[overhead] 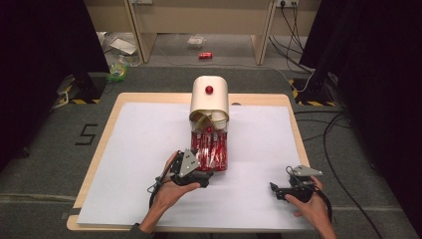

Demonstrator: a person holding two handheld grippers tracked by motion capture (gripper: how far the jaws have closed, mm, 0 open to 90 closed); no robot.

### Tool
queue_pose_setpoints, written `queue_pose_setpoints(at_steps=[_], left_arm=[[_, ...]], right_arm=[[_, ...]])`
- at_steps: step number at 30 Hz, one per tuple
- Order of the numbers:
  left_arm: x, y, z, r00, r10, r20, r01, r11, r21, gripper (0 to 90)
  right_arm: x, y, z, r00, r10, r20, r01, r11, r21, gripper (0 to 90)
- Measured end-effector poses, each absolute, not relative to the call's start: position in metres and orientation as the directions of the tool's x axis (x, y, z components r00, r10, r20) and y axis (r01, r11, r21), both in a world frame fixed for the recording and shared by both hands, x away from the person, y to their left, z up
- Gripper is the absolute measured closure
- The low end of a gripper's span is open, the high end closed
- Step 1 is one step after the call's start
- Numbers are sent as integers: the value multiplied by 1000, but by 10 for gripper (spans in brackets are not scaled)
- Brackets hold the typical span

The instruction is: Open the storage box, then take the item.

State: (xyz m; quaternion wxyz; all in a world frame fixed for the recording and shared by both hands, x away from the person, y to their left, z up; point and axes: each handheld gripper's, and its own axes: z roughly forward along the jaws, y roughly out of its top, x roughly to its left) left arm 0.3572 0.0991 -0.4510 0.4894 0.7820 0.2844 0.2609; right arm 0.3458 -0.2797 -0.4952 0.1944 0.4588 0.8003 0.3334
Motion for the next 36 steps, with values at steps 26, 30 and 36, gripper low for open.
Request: queue_pose_setpoints(at_steps=[26, 30, 36], left_arm=[[389, 96, -452, 651, 758, 41, 334, -335, 881, 253], [391, 95, -451, 652, 757, 38, 335, -332, 882, 274], [392, 95, -452, 656, 754, 33, 341, -335, 878, 297]], right_arm=[[346, -280, -495, -503, 864, -5, 604, 356, 713, 109], [346, -280, -495, -504, 864, -5, 604, 357, 712, 109], [346, -280, -495, -504, 864, -7, 604, 358, 712, 109]])
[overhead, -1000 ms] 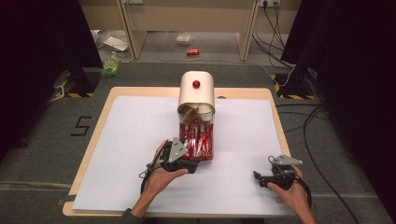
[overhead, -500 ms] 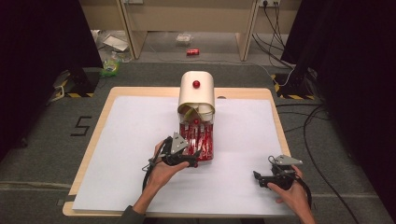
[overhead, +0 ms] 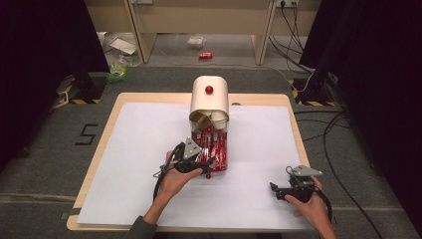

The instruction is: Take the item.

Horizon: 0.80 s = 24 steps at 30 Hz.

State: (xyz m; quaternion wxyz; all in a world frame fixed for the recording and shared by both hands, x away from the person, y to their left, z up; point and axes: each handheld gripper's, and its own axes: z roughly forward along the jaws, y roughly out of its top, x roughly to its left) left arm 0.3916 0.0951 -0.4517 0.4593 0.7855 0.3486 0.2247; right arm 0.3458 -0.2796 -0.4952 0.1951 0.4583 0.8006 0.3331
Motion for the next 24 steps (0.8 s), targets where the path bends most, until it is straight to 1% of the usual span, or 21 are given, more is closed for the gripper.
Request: queue_pose_setpoints(at_steps=[10, 15, 24], left_arm=[[396, 96, -454, 650, 760, 21, 354, -327, 876, 351], [398, 95, -454, 648, 762, 13, 361, -322, 875, 403], [401, 96, -455, 636, 771, -4, 374, -304, 876, 447]], right_arm=[[346, -280, -495, -504, 864, -8, 603, 359, 712, 109], [346, -280, -495, -503, 864, -7, 604, 358, 713, 109], [346, -280, -495, -504, 864, -5, 604, 357, 712, 109]])
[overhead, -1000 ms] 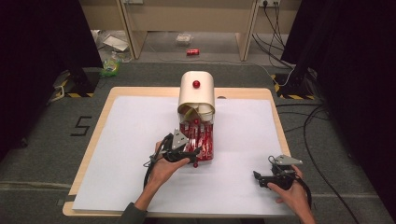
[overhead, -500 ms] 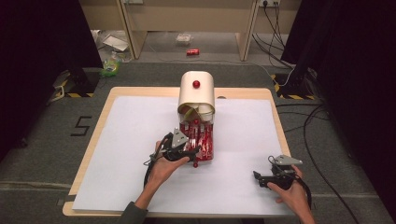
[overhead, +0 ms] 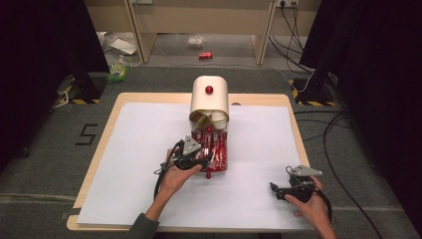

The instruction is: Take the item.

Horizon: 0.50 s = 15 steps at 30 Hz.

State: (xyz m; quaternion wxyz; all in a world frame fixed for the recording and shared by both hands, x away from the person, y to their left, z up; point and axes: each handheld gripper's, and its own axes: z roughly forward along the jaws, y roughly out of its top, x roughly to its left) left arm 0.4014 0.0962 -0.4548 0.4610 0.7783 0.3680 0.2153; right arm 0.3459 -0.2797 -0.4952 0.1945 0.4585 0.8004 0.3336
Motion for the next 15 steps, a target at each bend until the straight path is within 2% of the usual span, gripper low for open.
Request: queue_pose_setpoints(at_steps=[15], left_arm=[[405, 95, -456, 631, 774, -45, 414, -288, 863, 531]], right_arm=[[346, -280, -495, -503, 864, -5, 605, 356, 712, 109]])
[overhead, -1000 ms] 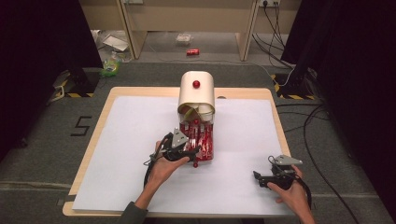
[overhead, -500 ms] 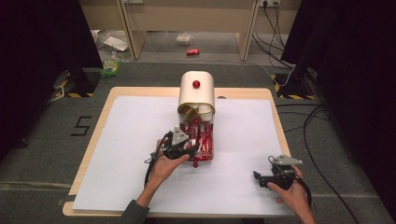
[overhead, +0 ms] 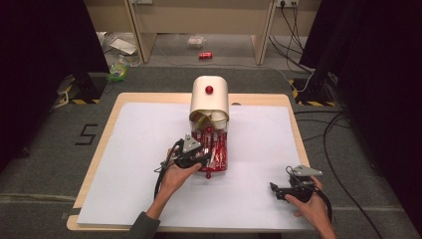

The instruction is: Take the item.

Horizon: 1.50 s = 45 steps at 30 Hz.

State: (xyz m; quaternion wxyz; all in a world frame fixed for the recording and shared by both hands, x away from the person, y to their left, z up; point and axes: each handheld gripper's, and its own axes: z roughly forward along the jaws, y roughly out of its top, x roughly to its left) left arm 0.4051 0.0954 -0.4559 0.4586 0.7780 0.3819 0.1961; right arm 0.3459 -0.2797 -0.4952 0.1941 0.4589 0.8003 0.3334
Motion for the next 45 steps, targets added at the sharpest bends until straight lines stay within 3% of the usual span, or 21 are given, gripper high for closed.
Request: queue_pose_setpoints(at_steps=[22, 30, 45], left_arm=[[405, 85, -460, 619, 785, -31, 452, -324, 831, 675], [403, 86, -458, 625, 781, -11, 428, -331, 841, 827], [400, 99, -444, 656, 753, -45, 431, -325, 842, 852]], right_arm=[[346, -280, -495, -504, 864, -6, 604, 358, 712, 109], [346, -280, -495, -504, 864, -5, 605, 357, 712, 109], [346, -280, -495, -504, 864, -6, 604, 358, 712, 109]])
